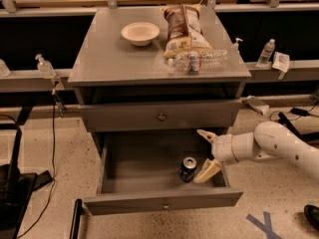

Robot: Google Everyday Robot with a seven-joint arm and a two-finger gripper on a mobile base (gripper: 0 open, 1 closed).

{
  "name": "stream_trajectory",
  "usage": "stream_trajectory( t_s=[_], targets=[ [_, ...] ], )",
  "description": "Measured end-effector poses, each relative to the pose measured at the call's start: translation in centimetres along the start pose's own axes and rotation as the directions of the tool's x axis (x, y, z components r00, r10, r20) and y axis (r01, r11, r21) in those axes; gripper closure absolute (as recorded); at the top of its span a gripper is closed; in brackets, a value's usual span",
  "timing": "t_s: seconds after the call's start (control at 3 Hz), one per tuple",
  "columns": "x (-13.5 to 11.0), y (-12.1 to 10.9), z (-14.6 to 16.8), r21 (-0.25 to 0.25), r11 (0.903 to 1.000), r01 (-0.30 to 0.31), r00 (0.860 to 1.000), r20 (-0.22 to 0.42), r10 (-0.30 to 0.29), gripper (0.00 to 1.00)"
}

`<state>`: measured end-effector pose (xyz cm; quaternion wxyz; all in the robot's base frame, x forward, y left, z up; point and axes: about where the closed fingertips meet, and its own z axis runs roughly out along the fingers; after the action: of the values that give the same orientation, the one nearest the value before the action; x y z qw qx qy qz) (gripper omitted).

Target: Pick pepsi can from middle drawer and place on counter

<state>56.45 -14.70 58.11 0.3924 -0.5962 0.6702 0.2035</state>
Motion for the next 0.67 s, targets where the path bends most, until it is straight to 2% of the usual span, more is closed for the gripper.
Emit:
stream_trajectory(
  t_s=[0.33,0.67],
  targets=[
    [1.9,0.8,2.5,0.003,1.0,-0.007,1.0,0.018,0.006,0.0],
    [4.8,0.1,5.5,0.039,0.9989,-0.024,1.0,-0.003,0.024,0.03]
  ],
)
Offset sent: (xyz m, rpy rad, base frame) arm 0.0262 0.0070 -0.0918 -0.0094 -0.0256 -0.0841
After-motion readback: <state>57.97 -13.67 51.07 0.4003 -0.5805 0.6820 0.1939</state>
